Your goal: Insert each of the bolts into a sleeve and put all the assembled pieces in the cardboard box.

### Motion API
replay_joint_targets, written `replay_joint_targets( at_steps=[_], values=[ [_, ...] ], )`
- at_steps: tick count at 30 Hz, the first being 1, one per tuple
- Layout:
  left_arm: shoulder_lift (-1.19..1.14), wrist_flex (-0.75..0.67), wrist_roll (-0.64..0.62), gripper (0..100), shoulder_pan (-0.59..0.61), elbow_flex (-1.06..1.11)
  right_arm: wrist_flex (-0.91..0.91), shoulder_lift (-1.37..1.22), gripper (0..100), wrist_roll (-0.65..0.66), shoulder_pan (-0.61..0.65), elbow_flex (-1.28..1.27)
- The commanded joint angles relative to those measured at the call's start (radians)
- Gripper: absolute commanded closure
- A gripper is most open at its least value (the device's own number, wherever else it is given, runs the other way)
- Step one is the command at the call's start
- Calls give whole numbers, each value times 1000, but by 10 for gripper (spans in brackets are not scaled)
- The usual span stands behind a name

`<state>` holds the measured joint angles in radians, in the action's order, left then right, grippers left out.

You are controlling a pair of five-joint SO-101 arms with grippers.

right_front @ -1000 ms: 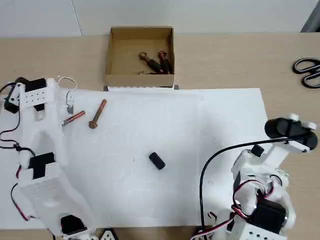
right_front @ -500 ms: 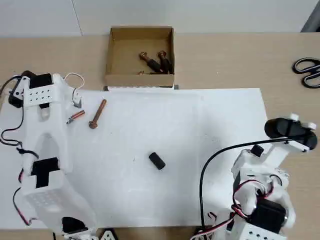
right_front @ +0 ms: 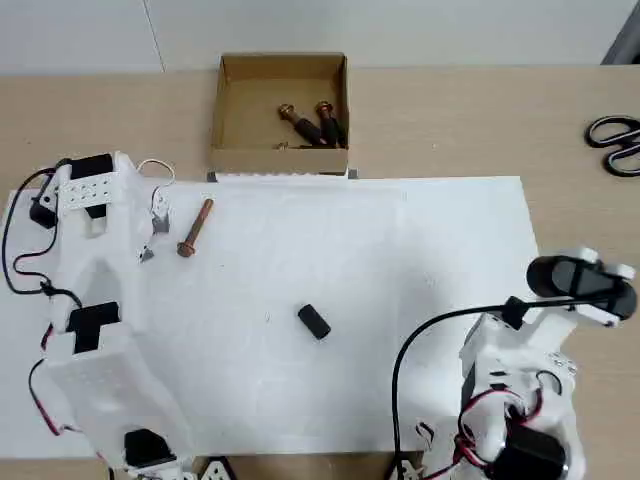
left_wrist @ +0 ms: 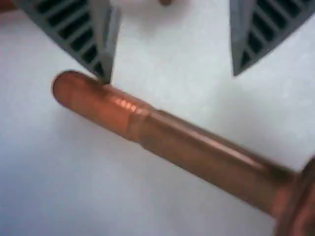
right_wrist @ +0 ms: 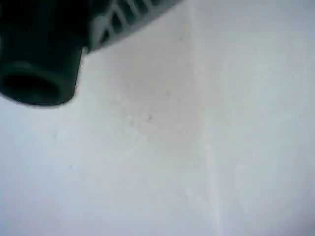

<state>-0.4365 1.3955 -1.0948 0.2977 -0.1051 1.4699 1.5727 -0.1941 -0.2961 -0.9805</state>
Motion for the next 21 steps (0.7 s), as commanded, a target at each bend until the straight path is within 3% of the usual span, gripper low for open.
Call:
replay_joint_targets(
  at_steps=[1, 16, 21],
  values=[
    [2, -51, -5, 841, -2, -16, 1, 15, 995, 46, -1, 8],
    [11, -75, -5, 841, -2, -25, -2, 15, 995, 57, -2, 8],
    [11, 17, -5, 841, -2, -134, 1, 13, 995, 57, -2, 8]
  ],
)
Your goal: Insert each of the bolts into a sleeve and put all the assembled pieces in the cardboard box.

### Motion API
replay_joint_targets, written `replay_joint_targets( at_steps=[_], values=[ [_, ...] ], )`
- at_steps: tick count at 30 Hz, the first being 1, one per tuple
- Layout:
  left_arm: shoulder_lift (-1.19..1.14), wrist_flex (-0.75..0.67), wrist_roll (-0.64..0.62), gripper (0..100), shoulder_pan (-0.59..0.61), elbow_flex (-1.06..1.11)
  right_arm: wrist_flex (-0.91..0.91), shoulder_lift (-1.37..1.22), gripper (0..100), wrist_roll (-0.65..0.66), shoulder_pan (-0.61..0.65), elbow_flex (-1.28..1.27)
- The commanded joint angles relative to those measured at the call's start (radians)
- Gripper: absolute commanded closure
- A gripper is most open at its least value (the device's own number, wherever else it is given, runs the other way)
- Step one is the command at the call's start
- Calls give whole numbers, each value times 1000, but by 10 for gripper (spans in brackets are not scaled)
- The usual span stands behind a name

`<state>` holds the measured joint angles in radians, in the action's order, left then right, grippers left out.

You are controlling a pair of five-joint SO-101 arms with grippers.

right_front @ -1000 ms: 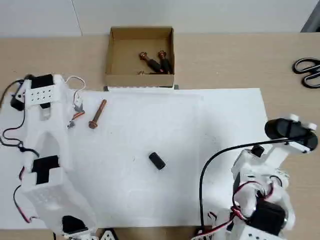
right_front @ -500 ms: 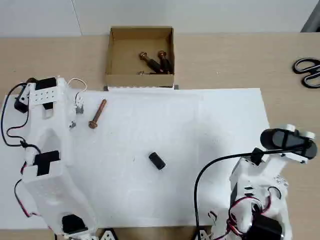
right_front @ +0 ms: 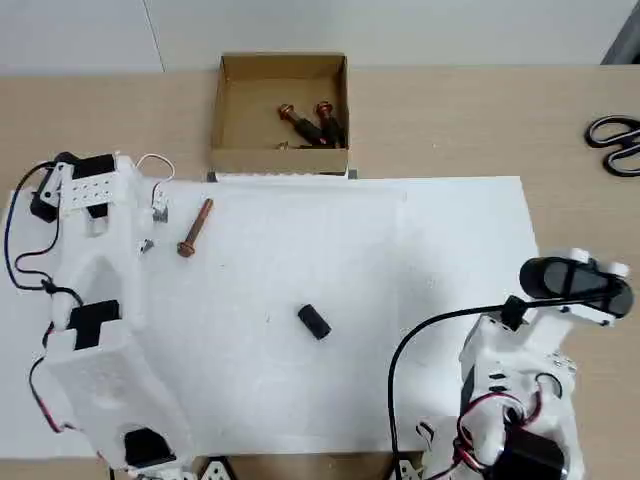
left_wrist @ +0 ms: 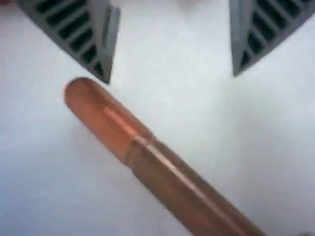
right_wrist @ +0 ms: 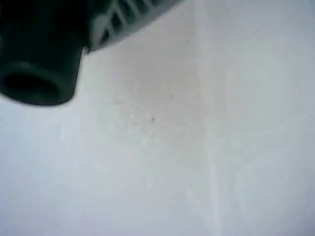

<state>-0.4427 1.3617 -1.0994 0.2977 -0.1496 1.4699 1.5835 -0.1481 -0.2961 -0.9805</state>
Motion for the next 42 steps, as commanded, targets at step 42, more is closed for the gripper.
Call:
replay_joint_targets(
  at_steps=[42],
  values=[
    [-140, 3, 0, 840, 80, -237, 2, 1, 995, 11, -1, 6]
  ],
)
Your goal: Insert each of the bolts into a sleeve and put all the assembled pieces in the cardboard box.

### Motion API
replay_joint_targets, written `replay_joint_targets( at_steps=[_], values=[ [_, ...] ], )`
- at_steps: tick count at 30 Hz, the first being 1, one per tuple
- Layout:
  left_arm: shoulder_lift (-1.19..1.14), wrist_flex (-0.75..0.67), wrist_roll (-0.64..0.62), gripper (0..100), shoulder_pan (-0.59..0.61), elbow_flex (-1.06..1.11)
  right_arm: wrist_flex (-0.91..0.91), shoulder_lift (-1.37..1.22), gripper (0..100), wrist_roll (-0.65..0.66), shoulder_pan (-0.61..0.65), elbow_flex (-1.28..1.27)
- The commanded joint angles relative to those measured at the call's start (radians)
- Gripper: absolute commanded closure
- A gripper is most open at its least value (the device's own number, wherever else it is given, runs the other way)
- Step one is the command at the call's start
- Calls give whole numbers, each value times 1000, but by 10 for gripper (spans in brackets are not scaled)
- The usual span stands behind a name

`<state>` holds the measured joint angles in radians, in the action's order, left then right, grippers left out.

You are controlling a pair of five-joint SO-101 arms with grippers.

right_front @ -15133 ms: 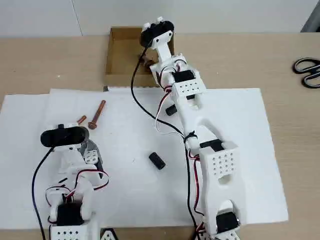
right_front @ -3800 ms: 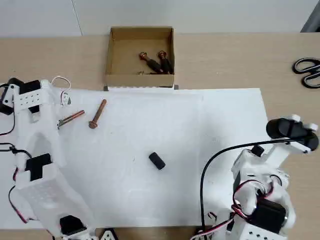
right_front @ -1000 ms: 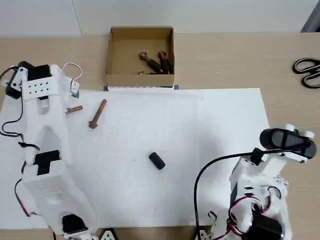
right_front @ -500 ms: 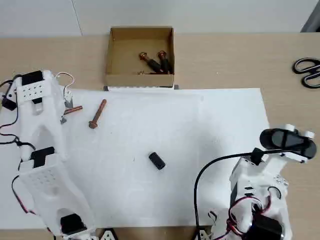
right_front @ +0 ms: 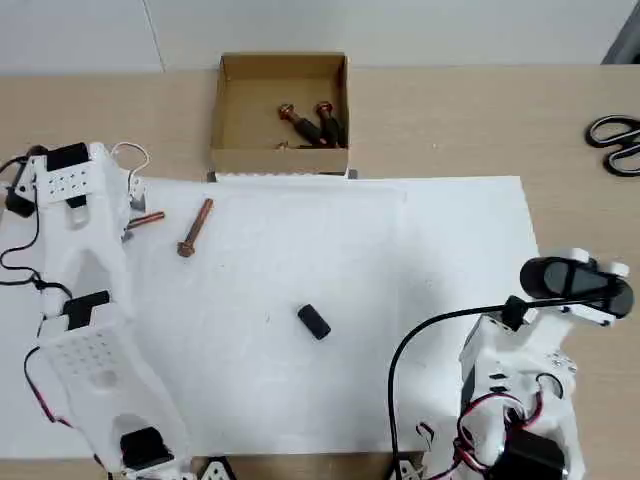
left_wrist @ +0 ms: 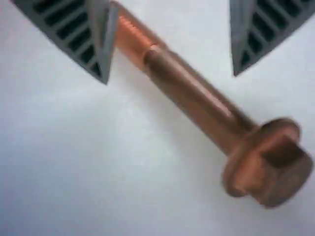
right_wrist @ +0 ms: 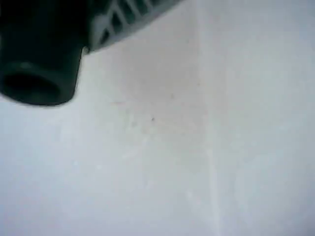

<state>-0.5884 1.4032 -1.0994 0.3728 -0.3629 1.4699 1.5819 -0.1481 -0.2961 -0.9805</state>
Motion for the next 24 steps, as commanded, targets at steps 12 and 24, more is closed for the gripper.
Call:
replay_joint_targets(
  at_steps=[12, 24],
  values=[
    [-95, -52, 0, 844, 25, -28, 1, 2, 995, 14, -1, 6],
    [-97, 32, 5, 844, 25, -28, -2, -2, 995, 12, -1, 6]
  ],
)
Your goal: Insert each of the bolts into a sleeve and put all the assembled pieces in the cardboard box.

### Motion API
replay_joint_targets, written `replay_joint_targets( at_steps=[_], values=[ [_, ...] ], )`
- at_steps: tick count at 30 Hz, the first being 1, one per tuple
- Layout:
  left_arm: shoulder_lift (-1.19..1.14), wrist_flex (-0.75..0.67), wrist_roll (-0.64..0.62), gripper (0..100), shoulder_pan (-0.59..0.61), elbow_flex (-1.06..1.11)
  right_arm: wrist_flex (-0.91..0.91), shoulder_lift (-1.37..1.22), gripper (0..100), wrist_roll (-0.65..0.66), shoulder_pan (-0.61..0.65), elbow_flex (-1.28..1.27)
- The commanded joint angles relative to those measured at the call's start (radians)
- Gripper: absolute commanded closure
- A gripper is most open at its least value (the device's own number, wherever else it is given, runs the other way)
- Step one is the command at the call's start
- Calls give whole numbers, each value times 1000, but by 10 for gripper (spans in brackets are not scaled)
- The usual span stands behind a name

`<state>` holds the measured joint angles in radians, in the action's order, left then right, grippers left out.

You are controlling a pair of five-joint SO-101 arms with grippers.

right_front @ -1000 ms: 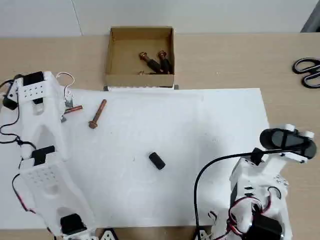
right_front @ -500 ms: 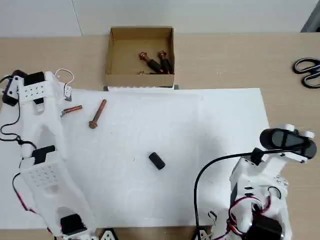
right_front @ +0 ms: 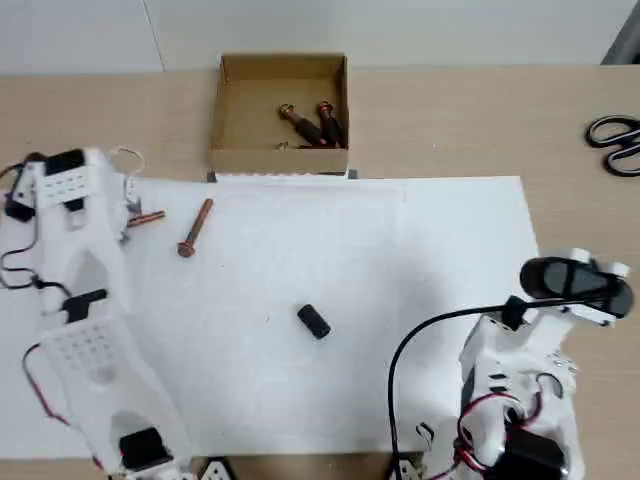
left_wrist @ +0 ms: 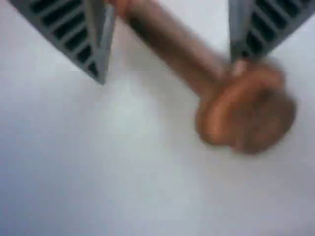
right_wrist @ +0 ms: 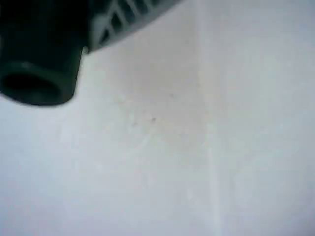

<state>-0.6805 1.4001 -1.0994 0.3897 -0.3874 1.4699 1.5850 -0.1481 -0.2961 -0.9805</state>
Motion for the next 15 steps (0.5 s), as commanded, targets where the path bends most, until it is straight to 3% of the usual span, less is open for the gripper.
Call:
replay_joint_targets(
  at_steps=[1, 11, 15],
  values=[
    [-5, 43, 5, 844, 6, -4, -2, -5, 995, 12, -1, 6],
    [-5, 54, 5, 849, 5, -4, -2, -4, 995, 12, -1, 6],
    [-5, 54, 5, 983, 6, -4, -1, -2, 995, 12, -1, 6]
  ],
)
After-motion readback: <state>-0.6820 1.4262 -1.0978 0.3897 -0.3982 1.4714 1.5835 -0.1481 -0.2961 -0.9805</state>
